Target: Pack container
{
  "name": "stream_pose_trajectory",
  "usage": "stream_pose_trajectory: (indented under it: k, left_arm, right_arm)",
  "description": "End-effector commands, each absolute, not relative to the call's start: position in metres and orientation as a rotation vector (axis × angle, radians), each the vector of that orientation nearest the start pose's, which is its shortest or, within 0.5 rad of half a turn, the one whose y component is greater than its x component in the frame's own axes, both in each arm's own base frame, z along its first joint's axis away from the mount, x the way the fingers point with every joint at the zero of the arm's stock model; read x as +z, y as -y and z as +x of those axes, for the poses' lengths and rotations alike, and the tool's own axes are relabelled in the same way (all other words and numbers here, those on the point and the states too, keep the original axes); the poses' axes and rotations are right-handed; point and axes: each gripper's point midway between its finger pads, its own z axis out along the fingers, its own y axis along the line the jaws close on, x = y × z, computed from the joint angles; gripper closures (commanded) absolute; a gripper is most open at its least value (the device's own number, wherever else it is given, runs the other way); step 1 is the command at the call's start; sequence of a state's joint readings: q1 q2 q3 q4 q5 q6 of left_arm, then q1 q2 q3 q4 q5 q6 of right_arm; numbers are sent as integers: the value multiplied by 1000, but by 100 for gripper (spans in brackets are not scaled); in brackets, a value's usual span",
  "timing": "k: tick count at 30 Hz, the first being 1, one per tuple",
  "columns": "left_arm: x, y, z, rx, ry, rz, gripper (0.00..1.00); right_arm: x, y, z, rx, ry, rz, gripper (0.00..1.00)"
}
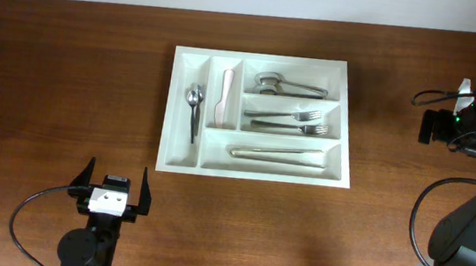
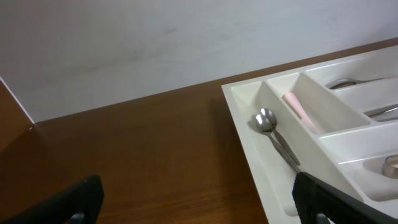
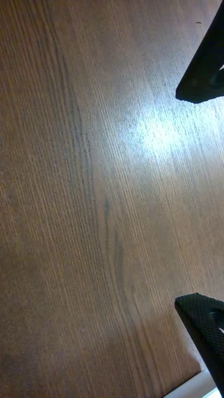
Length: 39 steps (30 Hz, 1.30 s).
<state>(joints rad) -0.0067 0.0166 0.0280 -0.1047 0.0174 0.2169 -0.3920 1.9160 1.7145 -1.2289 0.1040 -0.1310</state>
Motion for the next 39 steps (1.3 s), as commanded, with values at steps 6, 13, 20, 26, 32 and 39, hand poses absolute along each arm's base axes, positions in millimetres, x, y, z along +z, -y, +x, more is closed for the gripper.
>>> stream_pose_trajectory:
  k: [6, 13, 20, 26, 32, 39]
  left_arm:
    - [157, 1, 245, 162, -1652, 185, 1]
    - [157, 1, 245, 162, -1652, 185, 1]
    - [157, 1, 245, 162, -1651, 185, 1]
    - [157, 1, 245, 162, -1651, 185, 1]
    - [157, 1, 245, 162, -1651, 185, 1]
    - [157, 1, 245, 162, -1651, 185, 1]
  right_arm:
    - [132, 166, 359, -215, -2993, 404, 2]
    - [132, 166, 359, -215, -2993, 404, 1]
    - [132, 166, 359, -215, -2993, 404, 1]
    - [132, 166, 359, -215, -2993, 404, 1]
    - [132, 166, 359, -215, -2993, 404, 1]
    - [135, 169, 358, -241, -2989, 406, 1]
